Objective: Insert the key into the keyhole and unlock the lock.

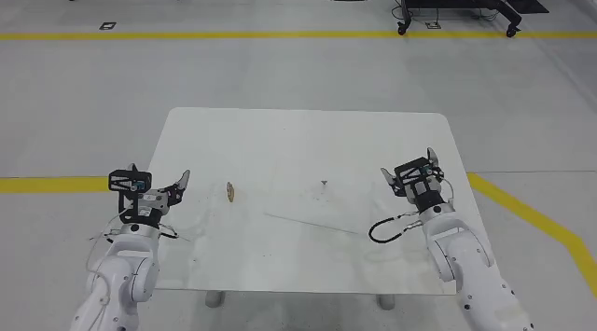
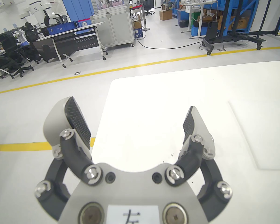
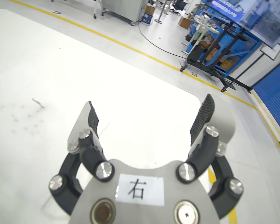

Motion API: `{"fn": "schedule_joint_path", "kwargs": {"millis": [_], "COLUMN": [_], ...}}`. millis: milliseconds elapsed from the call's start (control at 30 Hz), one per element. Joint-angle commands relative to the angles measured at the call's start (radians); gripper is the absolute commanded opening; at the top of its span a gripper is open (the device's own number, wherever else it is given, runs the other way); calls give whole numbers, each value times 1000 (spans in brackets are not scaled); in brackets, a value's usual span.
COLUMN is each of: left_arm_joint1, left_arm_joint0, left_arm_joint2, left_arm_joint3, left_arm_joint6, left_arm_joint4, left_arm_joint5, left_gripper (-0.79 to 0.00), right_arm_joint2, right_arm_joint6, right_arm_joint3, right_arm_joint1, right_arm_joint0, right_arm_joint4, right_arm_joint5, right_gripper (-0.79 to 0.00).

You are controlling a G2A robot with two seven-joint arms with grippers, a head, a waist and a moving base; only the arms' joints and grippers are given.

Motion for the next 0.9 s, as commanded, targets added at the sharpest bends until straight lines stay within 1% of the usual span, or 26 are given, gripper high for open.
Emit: {"fn": "schedule_joint_path", "kwargs": {"millis": [0, 133, 200, 267, 300, 333, 367, 400, 467, 500, 533, 600, 633, 667, 733, 767, 800, 867], "left_arm_joint1": [0, 0, 0, 0, 0, 0, 0, 0, 0, 0, 0, 0, 0, 0, 0, 0, 0, 0], "left_arm_joint0": [0, 0, 0, 0, 0, 0, 0, 0, 0, 0, 0, 0, 0, 0, 0, 0, 0, 0], "left_arm_joint2": [0, 0, 0, 0, 0, 0, 0, 0, 0, 0, 0, 0, 0, 0, 0, 0, 0, 0], "left_arm_joint3": [0, 0, 0, 0, 0, 0, 0, 0, 0, 0, 0, 0, 0, 0, 0, 0, 0, 0], "left_arm_joint6": [0, 0, 0, 0, 0, 0, 0, 0, 0, 0, 0, 0, 0, 0, 0, 0, 0, 0], "left_arm_joint4": [0, 0, 0, 0, 0, 0, 0, 0, 0, 0, 0, 0, 0, 0, 0, 0, 0, 0], "left_arm_joint5": [0, 0, 0, 0, 0, 0, 0, 0, 0, 0, 0, 0, 0, 0, 0, 0, 0, 0], "left_gripper": [0, 0, 0, 0, 0, 0, 0, 0, 0, 0, 0, 0, 0, 0, 0, 0, 0, 0], "right_arm_joint2": [-54, -159, -203, -235, -249, -260, -265, -266, -268, -271, -274, -283, -291, -300, -316, -324, -331, -342], "right_arm_joint6": [20, 61, 65, 60, 57, 53, 54, 59, 69, 72, 74, 72, 69, 69, 72, 65, 61, 51], "right_arm_joint3": [2, 38, 62, 85, 98, 111, 128, 148, 190, 215, 241, 296, 322, 349, 393, 409, 425, 451], "right_arm_joint1": [-5, -16, -22, -26, -28, -30, -31, -33, -36, -37, -37, -38, -40, -42, -47, -50, -52, -57], "right_arm_joint0": [19, 69, 98, 119, 128, 138, 152, 168, 204, 224, 247, 292, 312, 331, 364, 376, 388, 406], "right_arm_joint4": [-34, -70, -66, -85, -88, -79, -59, -36, 7, 39, 64, 92, 106, 112, 116, 117, 115, 112], "right_arm_joint5": [-15, -73, -117, -132, -142, -165, -191, -213, -260, -305, -359, -444, -475, -496, -496, -492, -487, -479], "right_gripper": [0, 0, 0, 0, -55, -206, -296, -317, -286, -296, -394, -394, -379, -339, -354, -385, -376, -400]}}
